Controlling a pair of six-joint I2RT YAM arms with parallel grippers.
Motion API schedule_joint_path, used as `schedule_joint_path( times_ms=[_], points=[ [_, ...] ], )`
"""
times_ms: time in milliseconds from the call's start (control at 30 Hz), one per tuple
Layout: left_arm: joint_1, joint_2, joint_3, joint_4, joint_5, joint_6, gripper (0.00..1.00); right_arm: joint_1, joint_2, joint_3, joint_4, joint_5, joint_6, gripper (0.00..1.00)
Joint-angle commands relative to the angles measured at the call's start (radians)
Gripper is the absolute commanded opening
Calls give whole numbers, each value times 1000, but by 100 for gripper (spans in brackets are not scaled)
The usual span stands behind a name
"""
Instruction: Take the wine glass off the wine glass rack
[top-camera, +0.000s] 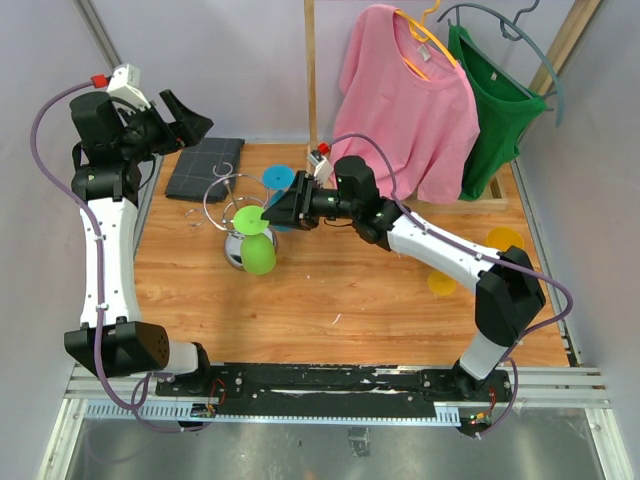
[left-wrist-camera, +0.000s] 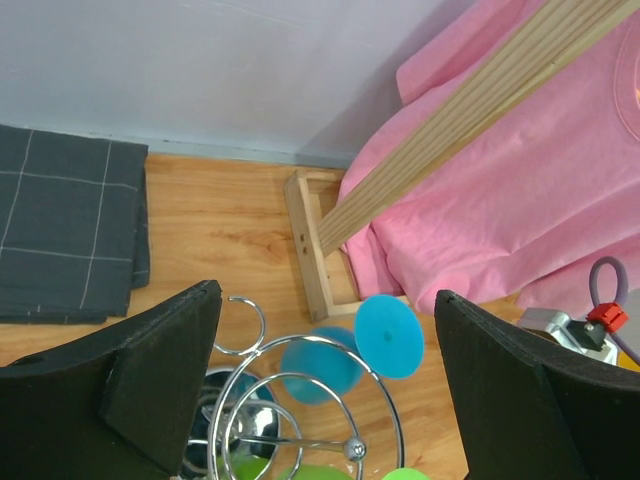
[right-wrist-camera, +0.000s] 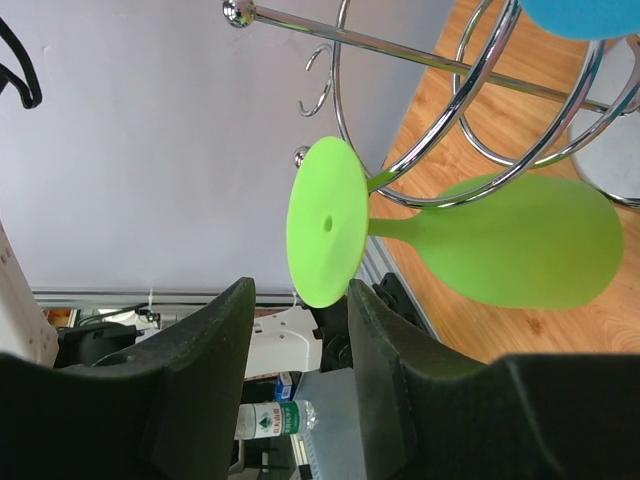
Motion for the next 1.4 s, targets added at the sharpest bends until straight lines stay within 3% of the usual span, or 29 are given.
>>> schedule_joint_path(
  times_ms=[0,1133,1367],
  points=[
    [5,1,-5,34,23,10,92,24,13,-10,37,-22,3,43],
    [5,-8,-17,36,42,16,91,25,37,-38,79,-47,36,27],
    [5,-12,-27,40,45,18,91,25,42,-34,88,-54,40,15]
  ],
)
